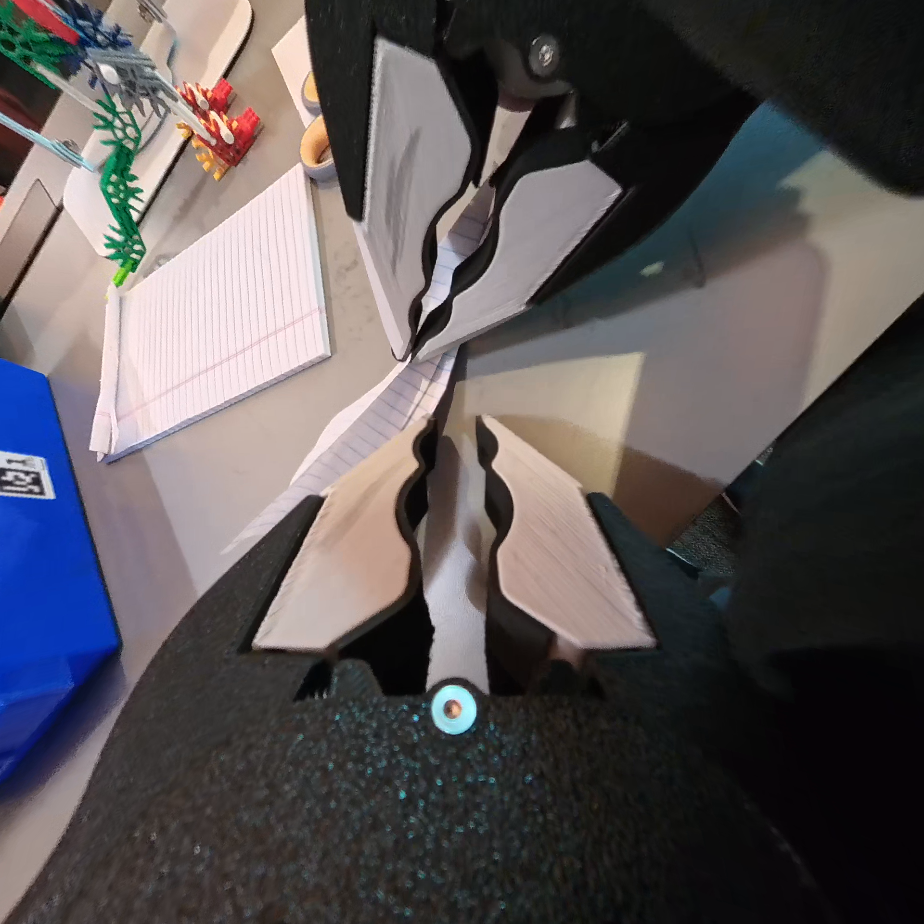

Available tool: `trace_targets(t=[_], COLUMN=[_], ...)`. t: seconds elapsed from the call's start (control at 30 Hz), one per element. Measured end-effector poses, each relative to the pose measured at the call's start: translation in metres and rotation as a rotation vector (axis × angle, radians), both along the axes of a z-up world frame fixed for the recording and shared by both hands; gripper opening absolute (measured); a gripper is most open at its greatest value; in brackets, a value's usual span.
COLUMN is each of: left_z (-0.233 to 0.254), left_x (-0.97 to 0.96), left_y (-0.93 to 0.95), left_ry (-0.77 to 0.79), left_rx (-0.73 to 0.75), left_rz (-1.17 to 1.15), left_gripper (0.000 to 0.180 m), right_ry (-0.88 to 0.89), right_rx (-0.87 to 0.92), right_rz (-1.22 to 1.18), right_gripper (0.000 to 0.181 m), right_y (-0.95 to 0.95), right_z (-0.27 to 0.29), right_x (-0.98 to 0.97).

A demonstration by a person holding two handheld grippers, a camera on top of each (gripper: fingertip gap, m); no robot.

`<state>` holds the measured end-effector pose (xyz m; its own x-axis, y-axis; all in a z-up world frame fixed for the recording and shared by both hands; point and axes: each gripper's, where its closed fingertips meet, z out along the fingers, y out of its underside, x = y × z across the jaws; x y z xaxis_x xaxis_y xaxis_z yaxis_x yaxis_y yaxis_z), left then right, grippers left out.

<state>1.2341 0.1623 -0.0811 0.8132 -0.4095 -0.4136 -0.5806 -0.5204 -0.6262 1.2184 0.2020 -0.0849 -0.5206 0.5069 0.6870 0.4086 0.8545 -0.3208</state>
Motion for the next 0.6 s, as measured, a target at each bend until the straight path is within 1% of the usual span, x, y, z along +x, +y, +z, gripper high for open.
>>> trace_targets(t=[0.07, 0.13, 0.2, 0.23, 0.3, 0.37, 0.4, 0.47, 0.5, 0.6], left_z=[-0.003, 0.000, 0.003, 0.009, 0.011, 0.030, 0.032, 0.016, 0.008, 0.007], left_x=[0.000, 0.000, -0.001, 0.000, 0.003, 0.011, 0.013, 0.011, 0.007, 0.009], left_y=[0.002, 0.006, 0.009, 0.010, 0.010, 0.013, 0.014, 0.011, 0.010, 0.014], left_ry=[-0.008, -0.014, -0.014, -0.012, -0.037, -0.048, -0.048, -0.050, -0.033, -0.066], left_rx=[-0.027, -0.016, -0.010, 0.018, -0.005, 0.068, 0.056, -0.040, -0.065, -0.055], left_rz=[0.005, 0.014, 0.024, 0.020, 0.024, 0.003, 0.005, 0.037, 0.049, 0.050], left_gripper=[0.016, 0.022, 0.032, 0.031, 0.032, 0.030, 0.030, 0.033, 0.034, 0.032], right_ry=[-0.001, -0.005, -0.007, -0.008, -0.008, -0.008, -0.008, -0.005, -0.004, -0.006], right_rx=[0.003, 0.007, 0.007, 0.006, 0.001, -0.006, -0.009, -0.021, -0.023, -0.037], right_rz=[0.008, 0.011, 0.010, 0.008, 0.008, 0.006, 0.006, 0.005, 0.006, 0.001], right_gripper=[0.000, 0.000, 0.000, 0.000, 0.000, 0.000, 0.000, 0.000, 0.000, 0.000], right_y=[0.000, 0.000, 0.001, 0.001, 0.001, 0.002, 0.002, 0.002, 0.003, 0.003], right_z=[-0.001, -0.002, -0.003, -0.003, -0.004, -0.005, -0.005, -0.006, -0.006, -0.006], right_x=[0.000, -0.001, -0.001, -0.002, -0.002, -0.003, -0.003, -0.004, -0.004, -0.003])
